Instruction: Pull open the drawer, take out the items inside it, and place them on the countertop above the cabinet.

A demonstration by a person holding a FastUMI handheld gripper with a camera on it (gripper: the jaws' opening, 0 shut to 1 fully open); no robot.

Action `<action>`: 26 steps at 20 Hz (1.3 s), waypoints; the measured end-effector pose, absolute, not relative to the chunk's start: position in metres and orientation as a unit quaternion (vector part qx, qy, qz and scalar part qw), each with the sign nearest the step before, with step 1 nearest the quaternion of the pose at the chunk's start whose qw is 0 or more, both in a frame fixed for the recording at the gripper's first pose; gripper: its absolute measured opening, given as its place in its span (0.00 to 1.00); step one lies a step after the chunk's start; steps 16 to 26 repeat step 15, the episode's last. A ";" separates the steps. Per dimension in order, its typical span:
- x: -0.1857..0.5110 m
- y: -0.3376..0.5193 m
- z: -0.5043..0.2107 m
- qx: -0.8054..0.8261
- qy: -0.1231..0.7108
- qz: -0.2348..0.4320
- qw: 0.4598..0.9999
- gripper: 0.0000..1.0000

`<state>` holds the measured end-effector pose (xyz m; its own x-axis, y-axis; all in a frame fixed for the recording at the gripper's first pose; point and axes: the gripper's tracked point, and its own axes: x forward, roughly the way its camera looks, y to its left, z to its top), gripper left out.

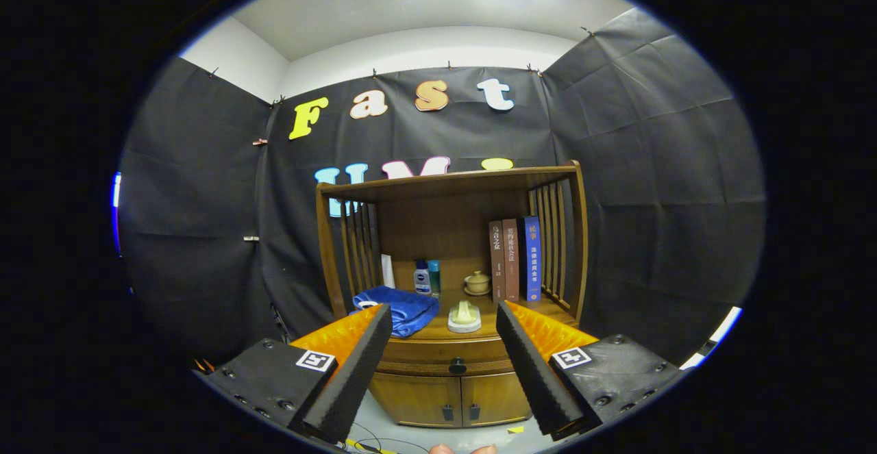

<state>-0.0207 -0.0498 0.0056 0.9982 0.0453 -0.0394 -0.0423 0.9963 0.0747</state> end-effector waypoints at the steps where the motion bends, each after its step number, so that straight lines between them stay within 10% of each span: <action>1: -0.021 -0.048 0.006 0.040 0.018 0.024 0.999 0.99; 26: -0.025 -0.043 0.003 0.039 0.019 0.034 0.998 0.99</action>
